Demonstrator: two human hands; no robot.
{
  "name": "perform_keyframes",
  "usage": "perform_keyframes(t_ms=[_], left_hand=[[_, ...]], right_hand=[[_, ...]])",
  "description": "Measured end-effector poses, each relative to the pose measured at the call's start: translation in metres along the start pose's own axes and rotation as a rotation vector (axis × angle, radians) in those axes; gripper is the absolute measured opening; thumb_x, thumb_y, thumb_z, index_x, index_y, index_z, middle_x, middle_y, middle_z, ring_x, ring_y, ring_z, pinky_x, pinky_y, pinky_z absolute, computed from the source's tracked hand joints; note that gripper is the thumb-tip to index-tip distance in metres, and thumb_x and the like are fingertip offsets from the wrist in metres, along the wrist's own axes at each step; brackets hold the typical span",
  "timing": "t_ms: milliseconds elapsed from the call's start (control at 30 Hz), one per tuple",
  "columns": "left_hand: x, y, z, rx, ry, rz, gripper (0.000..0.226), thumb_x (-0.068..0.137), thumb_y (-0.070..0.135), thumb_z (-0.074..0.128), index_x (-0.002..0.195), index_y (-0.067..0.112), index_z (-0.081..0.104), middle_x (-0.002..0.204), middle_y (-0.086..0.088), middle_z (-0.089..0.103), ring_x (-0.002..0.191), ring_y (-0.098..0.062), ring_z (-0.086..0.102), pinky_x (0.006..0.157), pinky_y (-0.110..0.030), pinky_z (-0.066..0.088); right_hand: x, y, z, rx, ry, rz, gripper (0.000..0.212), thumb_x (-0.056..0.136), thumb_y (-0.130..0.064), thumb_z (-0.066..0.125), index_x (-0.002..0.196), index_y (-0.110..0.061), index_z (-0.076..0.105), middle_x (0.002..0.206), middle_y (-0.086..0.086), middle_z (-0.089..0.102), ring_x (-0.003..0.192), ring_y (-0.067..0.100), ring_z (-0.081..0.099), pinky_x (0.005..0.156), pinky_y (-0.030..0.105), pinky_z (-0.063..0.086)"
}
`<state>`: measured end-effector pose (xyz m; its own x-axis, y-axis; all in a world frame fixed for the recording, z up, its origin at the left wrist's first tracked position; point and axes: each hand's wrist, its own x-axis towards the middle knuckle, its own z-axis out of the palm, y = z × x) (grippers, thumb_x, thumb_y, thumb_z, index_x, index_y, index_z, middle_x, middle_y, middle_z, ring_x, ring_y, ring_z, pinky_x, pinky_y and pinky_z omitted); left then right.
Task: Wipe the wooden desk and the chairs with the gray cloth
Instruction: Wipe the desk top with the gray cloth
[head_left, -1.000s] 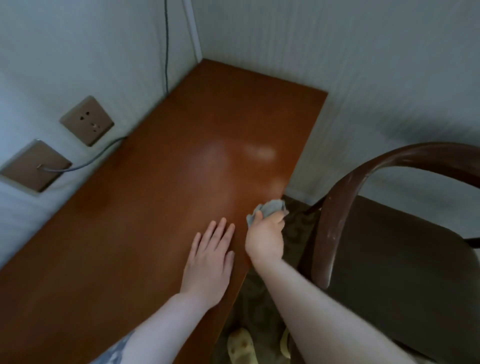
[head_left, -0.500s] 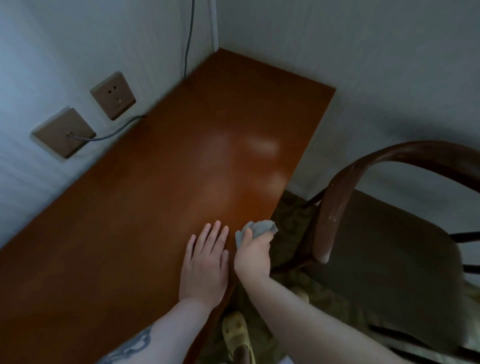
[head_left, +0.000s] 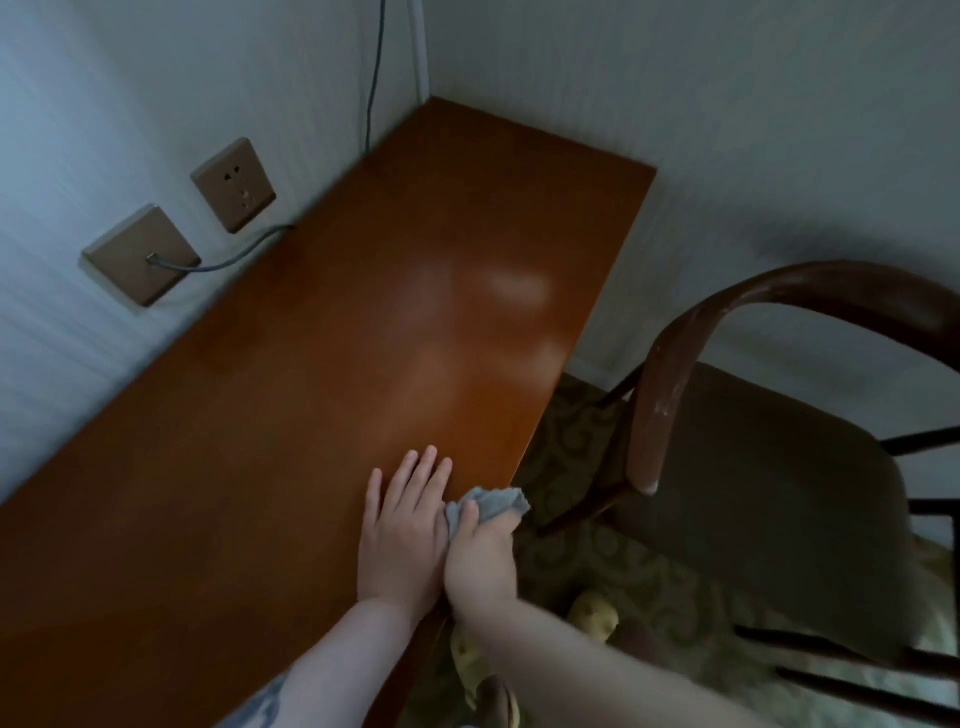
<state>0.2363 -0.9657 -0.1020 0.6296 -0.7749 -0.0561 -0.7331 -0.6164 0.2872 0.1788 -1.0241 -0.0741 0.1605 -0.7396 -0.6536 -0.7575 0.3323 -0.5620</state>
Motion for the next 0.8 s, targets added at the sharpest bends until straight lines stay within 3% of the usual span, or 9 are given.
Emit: perform_keyframes(t_ms=[200,333,433,500,633,800], left_hand=[[-0.03,-0.015,-0.003,-0.013,-0.006,-0.023,0.05,0.101,0.038,0.012,0.146,0.03,0.033,0.152,0.009,0.035,0.144,-0.01,0.021,0.118,-0.039,0.015],[-0.051,-0.021,-0.004,0.028,-0.042,-0.012,0.049,0.102,0.036,0.012,0.147,0.03,0.03,0.152,0.008,0.034,0.144,-0.012,0.022,0.118,-0.04,0.013],[-0.086,-0.032,-0.005,0.086,-0.063,-0.002,0.053,0.102,0.038,0.004,0.148,0.03,0.029,0.153,0.007,0.034,0.145,-0.014,0.021,0.116,-0.042,0.012],[-0.098,-0.038,-0.007,0.07,-0.05,-0.007,0.049,0.102,0.037,0.012,0.147,0.03,0.031,0.153,0.007,0.033,0.145,-0.013,0.02,0.117,-0.041,0.01],[-0.099,-0.033,-0.008,0.031,-0.003,-0.011,0.048,0.101,0.033,0.021,0.146,0.028,0.037,0.152,0.004,0.035,0.145,-0.015,0.021,0.119,-0.044,0.014],[-0.101,-0.036,-0.006,0.012,0.019,-0.015,0.049,0.1,0.036,0.019,0.145,0.028,0.039,0.151,0.003,0.037,0.144,-0.015,0.023,0.118,-0.047,0.018]], right_hand=[[0.055,-0.047,-0.023,0.137,-0.005,0.104,0.048,0.103,-0.042,0.032,0.14,-0.012,0.024,0.129,0.013,0.053,0.115,0.033,0.054,0.095,0.042,0.042],[0.008,0.001,0.006,0.123,0.074,-0.005,0.039,0.101,-0.039,0.038,0.131,-0.015,0.035,0.122,0.008,0.059,0.102,0.022,0.061,0.087,0.035,0.05],[-0.045,0.035,0.013,0.004,-0.091,0.011,0.03,0.102,-0.039,0.035,0.125,-0.02,0.032,0.119,0.003,0.059,0.093,0.014,0.059,0.081,0.028,0.049],[-0.038,0.026,0.005,-0.071,-0.177,0.062,0.032,0.102,-0.043,0.032,0.123,-0.018,0.03,0.12,0.006,0.059,0.099,0.02,0.059,0.086,0.033,0.048],[0.011,-0.005,-0.012,0.064,-0.125,0.046,0.052,0.103,-0.042,0.032,0.139,-0.006,0.024,0.134,0.017,0.049,0.122,0.035,0.049,0.1,0.039,0.036],[-0.032,0.034,0.019,-0.006,-0.005,-0.033,0.04,0.101,-0.044,0.032,0.127,-0.014,0.034,0.119,0.009,0.06,0.1,0.024,0.062,0.079,0.034,0.049]])
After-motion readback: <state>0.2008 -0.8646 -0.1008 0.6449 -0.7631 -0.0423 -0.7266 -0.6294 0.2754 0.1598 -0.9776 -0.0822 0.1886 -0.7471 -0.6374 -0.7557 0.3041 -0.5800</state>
